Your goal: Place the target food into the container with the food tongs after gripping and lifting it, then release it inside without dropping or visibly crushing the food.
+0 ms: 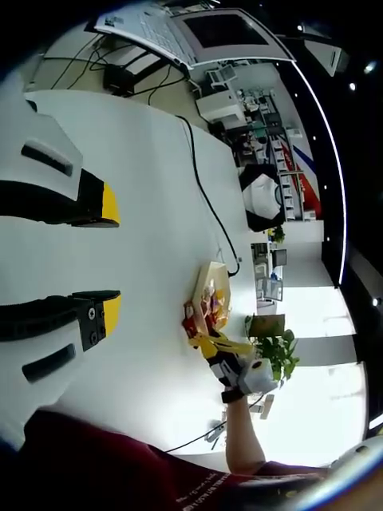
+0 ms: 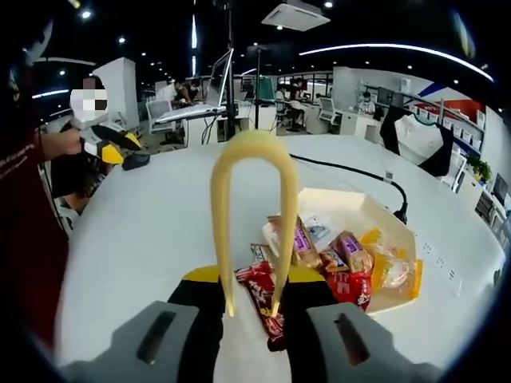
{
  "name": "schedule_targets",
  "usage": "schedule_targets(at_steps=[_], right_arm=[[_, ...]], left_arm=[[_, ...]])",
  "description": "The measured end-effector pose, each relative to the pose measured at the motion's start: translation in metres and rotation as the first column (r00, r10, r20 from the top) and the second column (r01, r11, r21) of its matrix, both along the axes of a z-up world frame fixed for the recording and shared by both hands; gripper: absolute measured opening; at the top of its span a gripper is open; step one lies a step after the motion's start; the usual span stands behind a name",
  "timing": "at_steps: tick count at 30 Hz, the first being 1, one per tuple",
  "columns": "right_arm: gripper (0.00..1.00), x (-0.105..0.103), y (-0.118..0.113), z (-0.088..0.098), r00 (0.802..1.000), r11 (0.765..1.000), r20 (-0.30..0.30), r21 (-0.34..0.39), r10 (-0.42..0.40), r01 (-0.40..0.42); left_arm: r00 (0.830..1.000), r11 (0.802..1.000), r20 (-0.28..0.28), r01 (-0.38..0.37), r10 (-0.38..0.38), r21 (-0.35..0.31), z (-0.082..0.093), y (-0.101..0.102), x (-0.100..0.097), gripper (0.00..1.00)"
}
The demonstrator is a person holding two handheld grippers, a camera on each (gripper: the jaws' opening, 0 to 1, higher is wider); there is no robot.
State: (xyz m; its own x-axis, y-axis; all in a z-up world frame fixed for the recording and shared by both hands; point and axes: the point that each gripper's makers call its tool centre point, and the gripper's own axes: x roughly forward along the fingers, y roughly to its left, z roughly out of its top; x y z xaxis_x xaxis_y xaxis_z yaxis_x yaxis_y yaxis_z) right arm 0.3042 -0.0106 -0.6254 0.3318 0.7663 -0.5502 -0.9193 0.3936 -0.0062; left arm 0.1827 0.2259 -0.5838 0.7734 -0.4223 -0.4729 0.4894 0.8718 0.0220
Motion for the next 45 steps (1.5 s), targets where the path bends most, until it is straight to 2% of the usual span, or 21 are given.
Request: schedule_targets(at_steps=[16,21,23,24,29,40,43,45], right_arm=[[0.25,-0.020,-0.001,0.000,0.999,1.000,-0.028,0.000,0.016,-0.016],[0.26,-0.023,-0.001,0.003,0.999,0.999,0.003,0.007,0.044,-0.044],[0.26,-0.021,-0.001,0.009,0.999,0.999,0.012,0.029,0.042,-0.042],[0.26,-0.019,0.001,0.018,0.999,0.997,0.027,0.066,0.046,-0.047],[0.25,-0.009,-0.002,0.025,0.997,0.995,0.050,0.079,0.052,-0.056],[0.26,-0.012,0.006,0.007,0.992,0.991,0.040,0.045,0.121,-0.123],[0.26,-0.009,0.003,-0.004,0.992,0.992,0.028,0.029,0.120,-0.120],[0.26,-0.009,-0.001,-0.015,0.991,0.992,0.026,-0.008,0.129,-0.129]], left_arm=[[1.000,1.000,0.012,0.004,-0.004,-0.006,0.002,0.000,-0.001,0.33],[1.000,1.000,0.011,0.001,-0.001,-0.006,0.002,0.000,-0.003,0.33],[1.000,1.000,0.011,0.000,0.000,-0.007,0.002,0.000,-0.004,0.33],[1.000,1.000,0.012,-0.002,0.002,-0.009,0.002,0.000,-0.004,0.33],[1.000,1.000,0.009,-0.006,0.007,-0.013,0.002,0.000,-0.004,0.33],[1.000,1.000,-0.002,-0.008,0.008,0.004,0.003,0.001,-0.004,0.33],[1.000,1.000,-0.003,-0.010,0.010,0.006,0.003,0.001,-0.004,0.33],[1.000,1.000,-0.005,-0.007,0.007,0.009,0.002,-0.001,-0.004,0.33]])
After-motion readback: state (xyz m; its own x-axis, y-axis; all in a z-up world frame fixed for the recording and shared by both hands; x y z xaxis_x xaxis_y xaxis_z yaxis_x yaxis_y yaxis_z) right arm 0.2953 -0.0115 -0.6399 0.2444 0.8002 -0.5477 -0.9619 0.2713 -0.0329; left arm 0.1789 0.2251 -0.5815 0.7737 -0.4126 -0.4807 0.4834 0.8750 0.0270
